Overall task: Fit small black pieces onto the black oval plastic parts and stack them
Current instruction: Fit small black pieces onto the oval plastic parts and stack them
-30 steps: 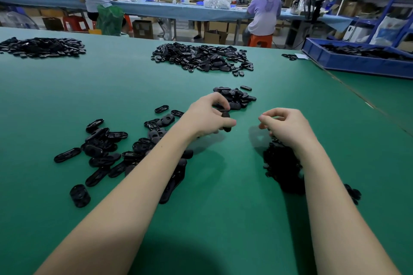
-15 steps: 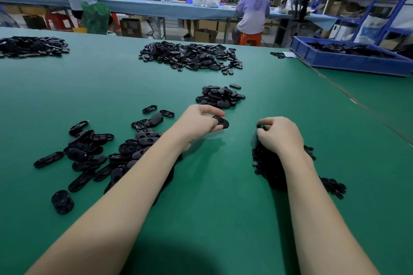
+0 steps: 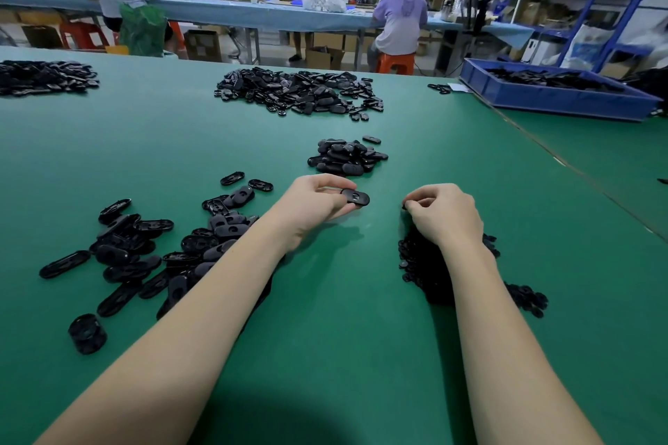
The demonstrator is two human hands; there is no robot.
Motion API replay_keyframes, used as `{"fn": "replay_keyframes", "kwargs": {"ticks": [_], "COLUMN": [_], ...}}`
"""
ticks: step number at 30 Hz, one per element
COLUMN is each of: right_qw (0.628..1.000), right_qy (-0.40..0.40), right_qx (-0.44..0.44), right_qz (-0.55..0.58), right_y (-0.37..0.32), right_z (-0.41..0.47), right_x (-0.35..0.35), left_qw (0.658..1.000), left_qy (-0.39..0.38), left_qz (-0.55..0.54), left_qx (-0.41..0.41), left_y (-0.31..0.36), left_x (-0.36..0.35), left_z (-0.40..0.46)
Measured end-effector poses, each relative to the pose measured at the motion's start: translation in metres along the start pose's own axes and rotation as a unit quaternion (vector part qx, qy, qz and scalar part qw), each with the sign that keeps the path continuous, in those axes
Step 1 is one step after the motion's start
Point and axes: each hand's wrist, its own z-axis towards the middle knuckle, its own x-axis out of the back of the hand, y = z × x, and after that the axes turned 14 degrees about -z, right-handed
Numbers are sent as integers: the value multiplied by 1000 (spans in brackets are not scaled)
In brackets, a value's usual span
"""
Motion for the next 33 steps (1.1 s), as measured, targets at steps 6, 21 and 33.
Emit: {"fn": "replay_keyframes", "kwargs": {"ticks": [6, 21, 33], "right_qw": [982, 939, 933], "right_qy": [-53, -172, -177], "right_qx": [45, 88, 62], "right_qz": [174, 284, 309], "right_y": [-6, -21, -22], "right_z": [2, -8, -8], "right_x": [7, 10, 12], "left_qw": [1000, 997, 998], "left_qy": [-9, -58, -48], "left_qz": [-9, 49, -6], "left_qx": [-12, 2, -40], "left_y": [2, 4, 6], "left_x": [0, 0, 2], "left_z": [-2, -1, -2]}}
